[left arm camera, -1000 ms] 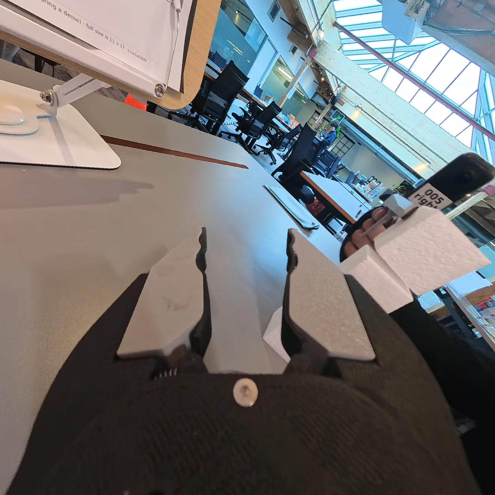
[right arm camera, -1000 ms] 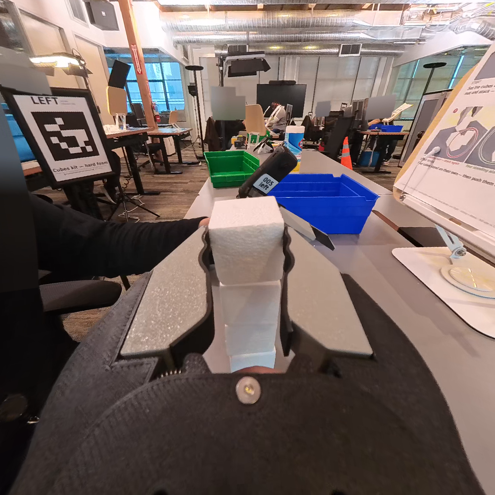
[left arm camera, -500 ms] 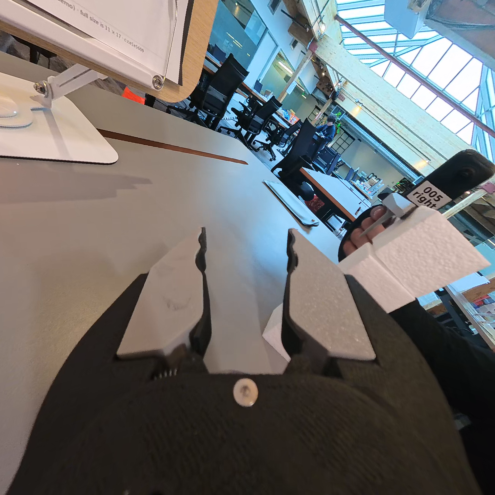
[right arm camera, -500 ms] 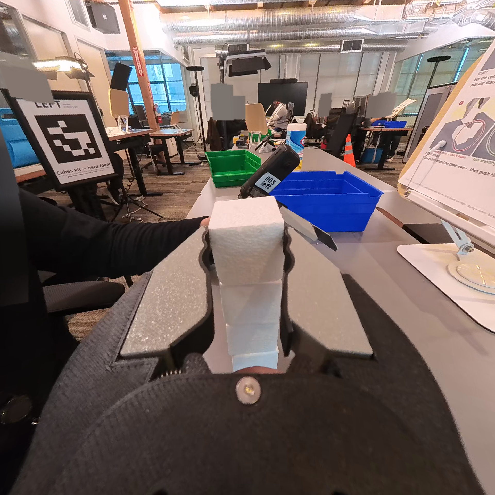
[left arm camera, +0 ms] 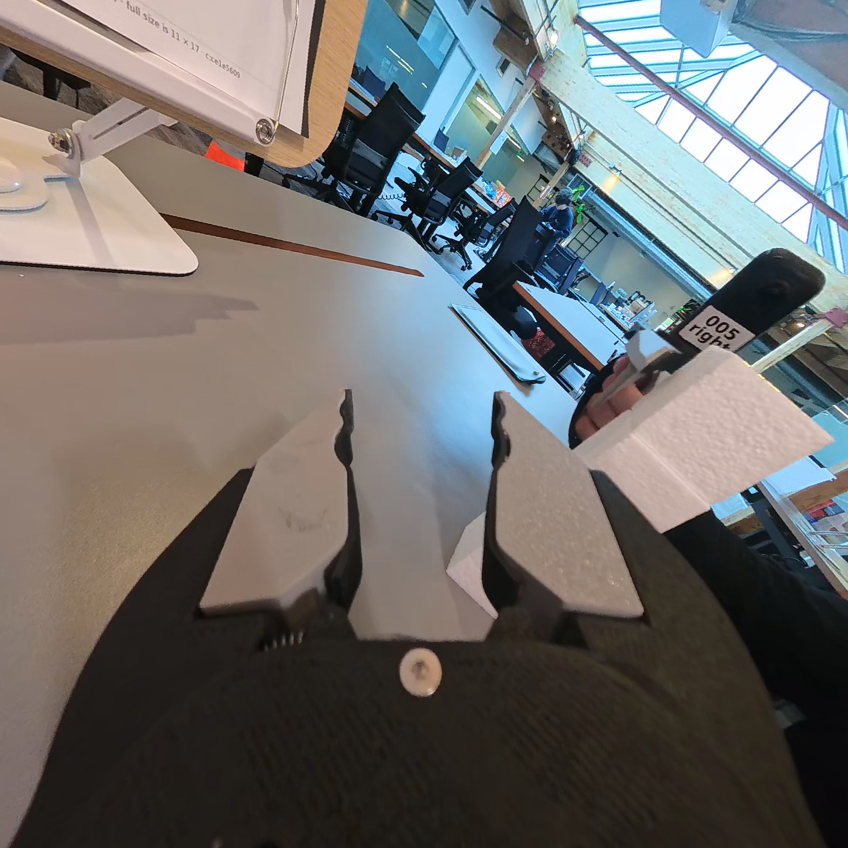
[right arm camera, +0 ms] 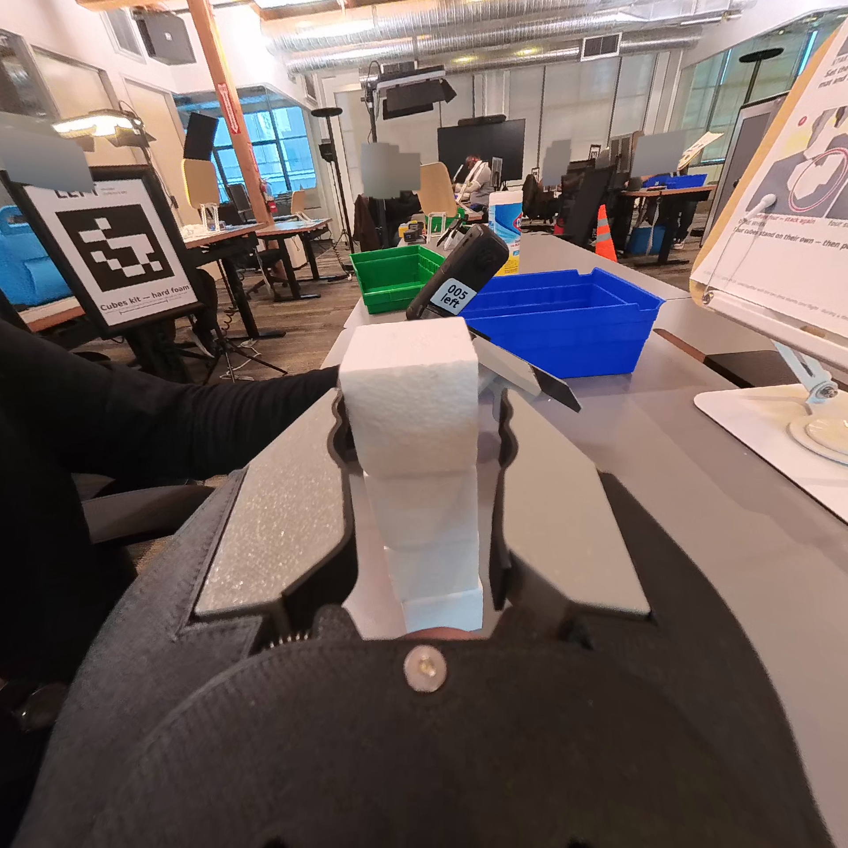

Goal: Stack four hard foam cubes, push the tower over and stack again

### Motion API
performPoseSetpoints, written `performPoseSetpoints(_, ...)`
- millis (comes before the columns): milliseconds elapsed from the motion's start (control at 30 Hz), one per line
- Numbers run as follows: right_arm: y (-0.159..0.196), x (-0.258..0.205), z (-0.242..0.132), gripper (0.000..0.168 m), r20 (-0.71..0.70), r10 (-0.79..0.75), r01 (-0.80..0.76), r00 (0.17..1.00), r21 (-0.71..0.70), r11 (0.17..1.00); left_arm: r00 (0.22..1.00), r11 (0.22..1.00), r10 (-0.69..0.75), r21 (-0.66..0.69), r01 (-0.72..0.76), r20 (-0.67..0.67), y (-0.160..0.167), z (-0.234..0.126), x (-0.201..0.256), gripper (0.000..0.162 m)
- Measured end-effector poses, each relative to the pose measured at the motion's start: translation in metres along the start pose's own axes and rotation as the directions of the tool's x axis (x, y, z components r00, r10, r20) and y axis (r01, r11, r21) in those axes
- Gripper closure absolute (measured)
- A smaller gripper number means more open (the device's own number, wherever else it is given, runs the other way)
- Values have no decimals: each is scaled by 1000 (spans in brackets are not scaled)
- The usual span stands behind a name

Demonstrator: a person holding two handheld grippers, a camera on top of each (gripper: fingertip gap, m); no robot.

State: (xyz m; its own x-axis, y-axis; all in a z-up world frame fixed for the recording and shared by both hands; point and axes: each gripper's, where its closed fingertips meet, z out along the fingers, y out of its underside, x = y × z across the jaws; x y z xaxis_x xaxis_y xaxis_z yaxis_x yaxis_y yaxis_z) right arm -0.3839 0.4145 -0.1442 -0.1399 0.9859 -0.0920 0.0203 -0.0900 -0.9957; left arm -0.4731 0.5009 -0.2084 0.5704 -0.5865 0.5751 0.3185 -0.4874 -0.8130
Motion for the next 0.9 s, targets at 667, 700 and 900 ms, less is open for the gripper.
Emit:
performPoseSetpoints(667, -11, 3, -45, 130, -55, -90, 96, 994, 113, 989, 999, 999, 23, 25, -22, -23, -5, -2, 7, 106)
performPoseSetpoints(700, -4, 2, -47, 148, -41, -109, 112, 993, 83, 990, 1000, 999, 21, 27, -20, -22, -5, -2, 6, 108)
performPoseSetpoints(900, 93, 25, -51, 168, -35, -217, 189, 975, -376, 907, 999, 998, 41, 38, -41, -9, -7, -4, 5, 123)
